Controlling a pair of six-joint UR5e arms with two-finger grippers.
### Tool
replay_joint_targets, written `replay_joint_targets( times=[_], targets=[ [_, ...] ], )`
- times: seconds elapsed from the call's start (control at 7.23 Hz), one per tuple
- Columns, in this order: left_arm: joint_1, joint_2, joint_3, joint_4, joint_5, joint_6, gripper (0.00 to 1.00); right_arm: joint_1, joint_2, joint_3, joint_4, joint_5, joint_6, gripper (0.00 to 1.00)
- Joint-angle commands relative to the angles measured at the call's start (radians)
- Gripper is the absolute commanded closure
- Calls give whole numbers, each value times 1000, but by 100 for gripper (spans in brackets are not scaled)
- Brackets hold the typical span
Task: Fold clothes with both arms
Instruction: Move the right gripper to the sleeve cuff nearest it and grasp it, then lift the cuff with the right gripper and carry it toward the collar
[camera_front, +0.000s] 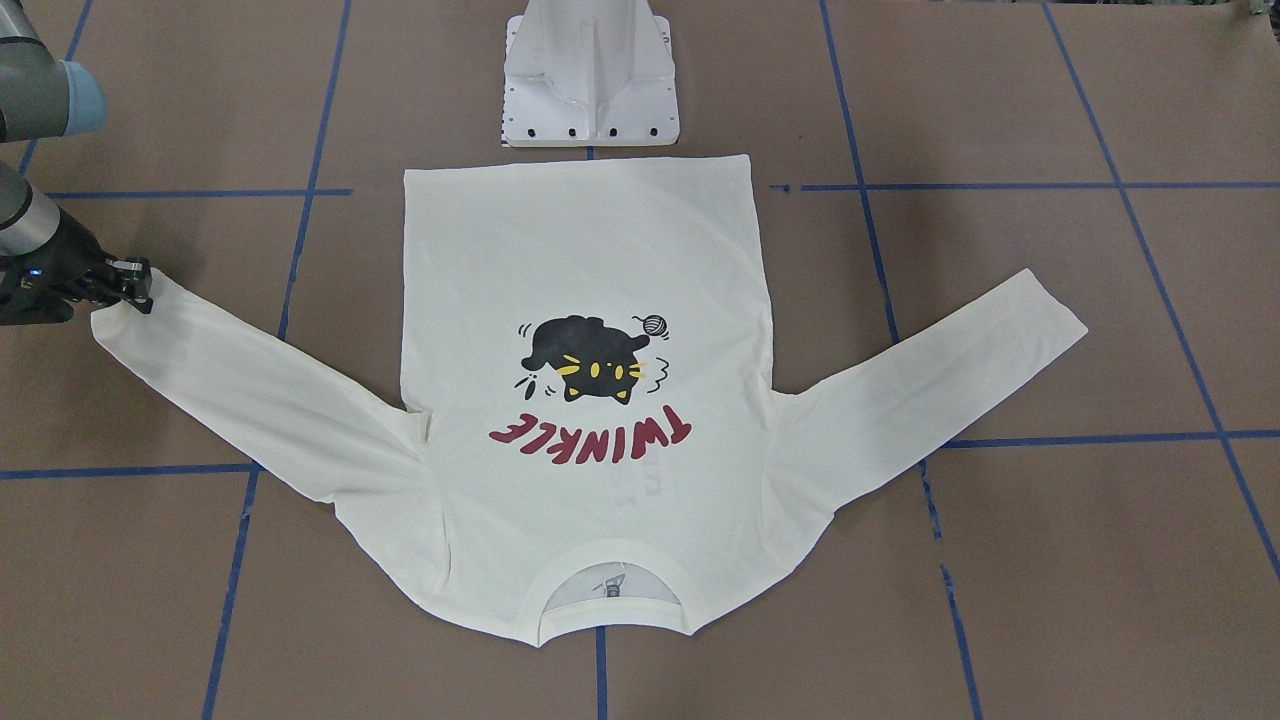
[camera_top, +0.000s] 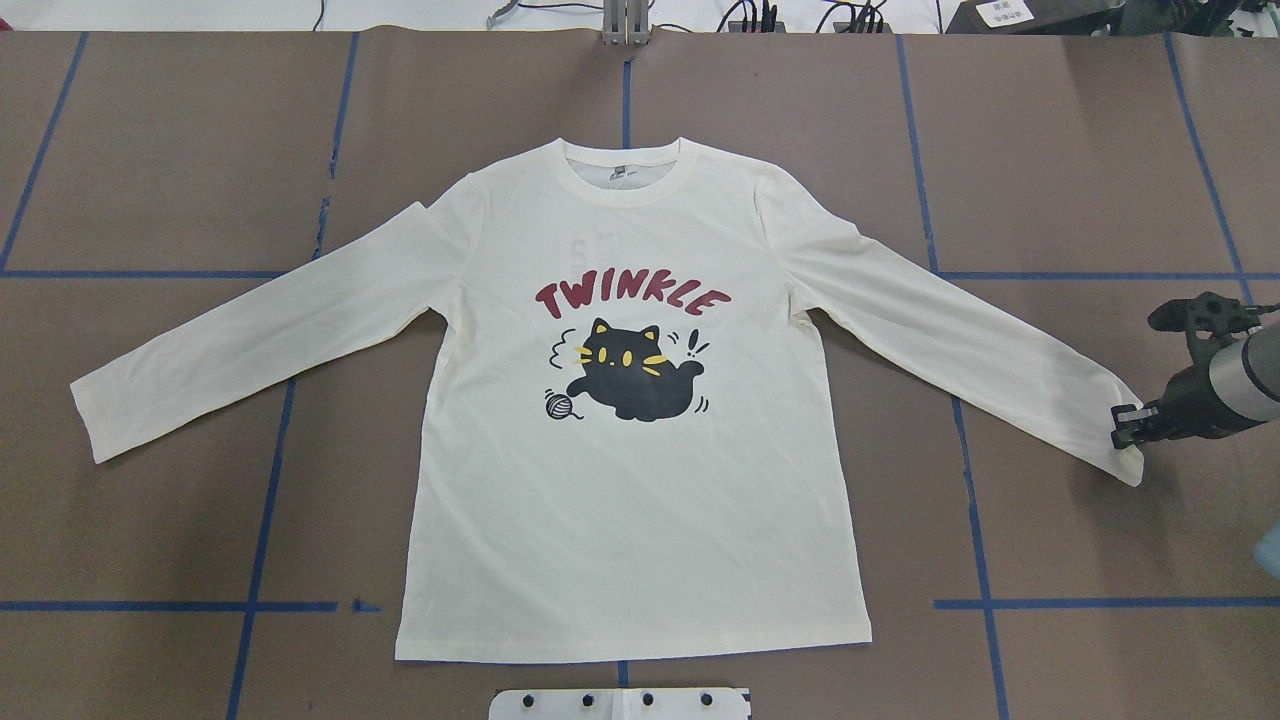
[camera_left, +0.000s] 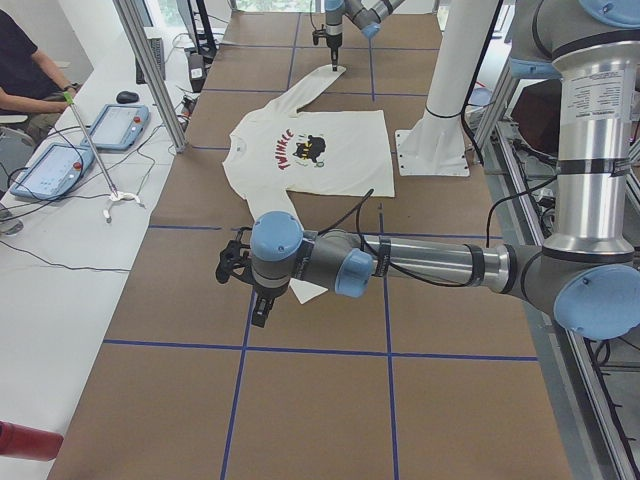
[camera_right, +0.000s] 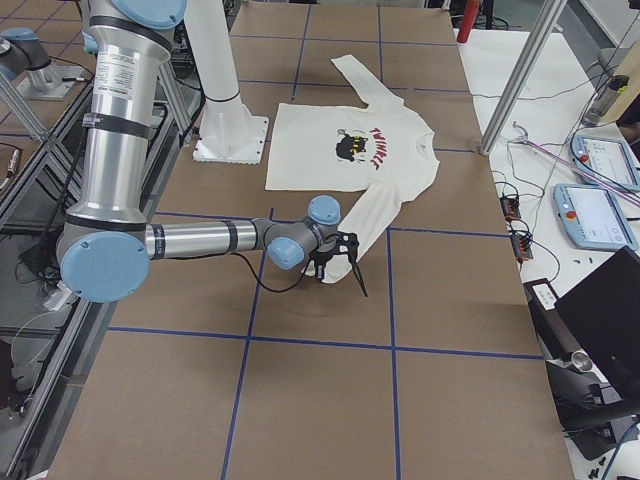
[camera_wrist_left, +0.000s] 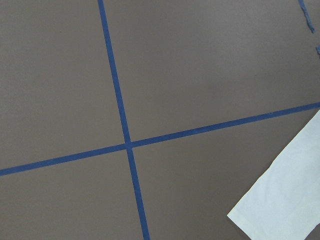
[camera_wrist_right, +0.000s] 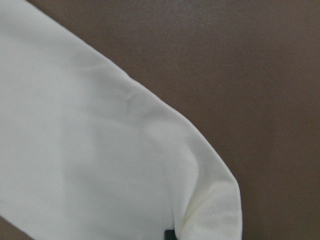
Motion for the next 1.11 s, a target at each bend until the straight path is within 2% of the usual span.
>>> replay_joint_targets(
  times=[0.0, 0.14, 0.28, 0.55, 0.69, 0.83, 0.97],
  targets=[
    [0, 0, 1, 0, 0, 0, 0, 15, 0, 44, 3, 0, 0, 100],
    [0, 0, 3, 0, 0, 0, 0, 19, 5, 66, 5, -3, 2, 100],
    [0, 0, 3, 0, 0, 0, 0, 31, 57, 63, 0, -3, 18, 100],
    [0, -3, 3, 0, 0, -3, 0, 35, 220, 51, -21, 29, 192, 100],
    [0, -7, 3, 0, 0, -5, 0, 35, 320, 39, -73, 29, 224, 100],
    [0, -9, 3, 0, 0, -5, 0, 35, 445, -9, -128, 28, 254, 100],
    [0, -12, 3, 0, 0, -5, 0, 34, 588, -112, -135, 27, 299, 100]
  ],
)
